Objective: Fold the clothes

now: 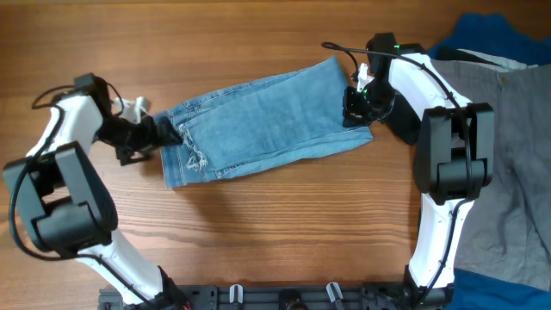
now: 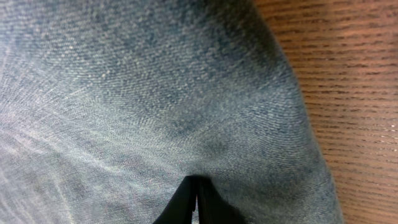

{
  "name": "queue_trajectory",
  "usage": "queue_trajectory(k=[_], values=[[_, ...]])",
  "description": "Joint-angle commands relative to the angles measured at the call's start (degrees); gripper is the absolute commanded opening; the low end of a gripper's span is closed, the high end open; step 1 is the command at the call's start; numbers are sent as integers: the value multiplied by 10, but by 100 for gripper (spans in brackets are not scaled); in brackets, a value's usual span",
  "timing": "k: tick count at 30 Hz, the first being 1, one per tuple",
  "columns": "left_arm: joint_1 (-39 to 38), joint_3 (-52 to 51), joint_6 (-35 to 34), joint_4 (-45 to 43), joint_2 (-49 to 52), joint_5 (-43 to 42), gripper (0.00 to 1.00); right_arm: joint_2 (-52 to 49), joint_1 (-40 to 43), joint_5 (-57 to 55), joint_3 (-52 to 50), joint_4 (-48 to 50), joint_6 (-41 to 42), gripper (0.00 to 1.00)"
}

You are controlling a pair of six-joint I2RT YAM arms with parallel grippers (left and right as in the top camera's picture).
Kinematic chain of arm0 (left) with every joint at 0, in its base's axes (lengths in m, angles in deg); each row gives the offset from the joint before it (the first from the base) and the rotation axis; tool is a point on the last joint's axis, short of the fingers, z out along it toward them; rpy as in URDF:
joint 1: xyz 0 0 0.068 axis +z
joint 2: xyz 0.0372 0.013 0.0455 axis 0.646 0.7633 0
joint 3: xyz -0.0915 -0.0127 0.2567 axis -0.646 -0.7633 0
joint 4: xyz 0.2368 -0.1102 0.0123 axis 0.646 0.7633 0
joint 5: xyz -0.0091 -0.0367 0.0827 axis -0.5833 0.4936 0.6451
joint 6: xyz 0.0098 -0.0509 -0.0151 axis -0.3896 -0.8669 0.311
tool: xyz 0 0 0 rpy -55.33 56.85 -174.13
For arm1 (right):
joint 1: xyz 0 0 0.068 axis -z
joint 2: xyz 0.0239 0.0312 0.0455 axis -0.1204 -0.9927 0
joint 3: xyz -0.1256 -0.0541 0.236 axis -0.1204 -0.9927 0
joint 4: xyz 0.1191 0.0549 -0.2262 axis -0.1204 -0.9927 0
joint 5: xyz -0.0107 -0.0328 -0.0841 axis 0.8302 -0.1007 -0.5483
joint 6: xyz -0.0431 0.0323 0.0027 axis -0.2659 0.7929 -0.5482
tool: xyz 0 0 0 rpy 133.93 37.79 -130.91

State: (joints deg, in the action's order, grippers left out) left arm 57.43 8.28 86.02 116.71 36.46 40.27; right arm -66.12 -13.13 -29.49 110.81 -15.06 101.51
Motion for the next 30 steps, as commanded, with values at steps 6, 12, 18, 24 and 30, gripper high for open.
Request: queue_trajectory(k=[6, 12, 18, 24, 30], values=[[-64, -115, 7, -115, 18, -34, 93, -29, -2, -59, -24, 6, -13, 6], [-107, -148, -7, -163, 18, -34, 56, -29, -2, -59, -24, 5, -13, 6], [-84, -147, -9, -147, 18, -31, 81, -29, -2, -59, -24, 1, -13, 6], [10, -138, -23, -130, 17, -58, 100, -29, -2, -59, -24, -7, -14, 6], [71, -138, 48, -116, 17, -165, 100, -29, -2, -59, -24, -10, -14, 6]])
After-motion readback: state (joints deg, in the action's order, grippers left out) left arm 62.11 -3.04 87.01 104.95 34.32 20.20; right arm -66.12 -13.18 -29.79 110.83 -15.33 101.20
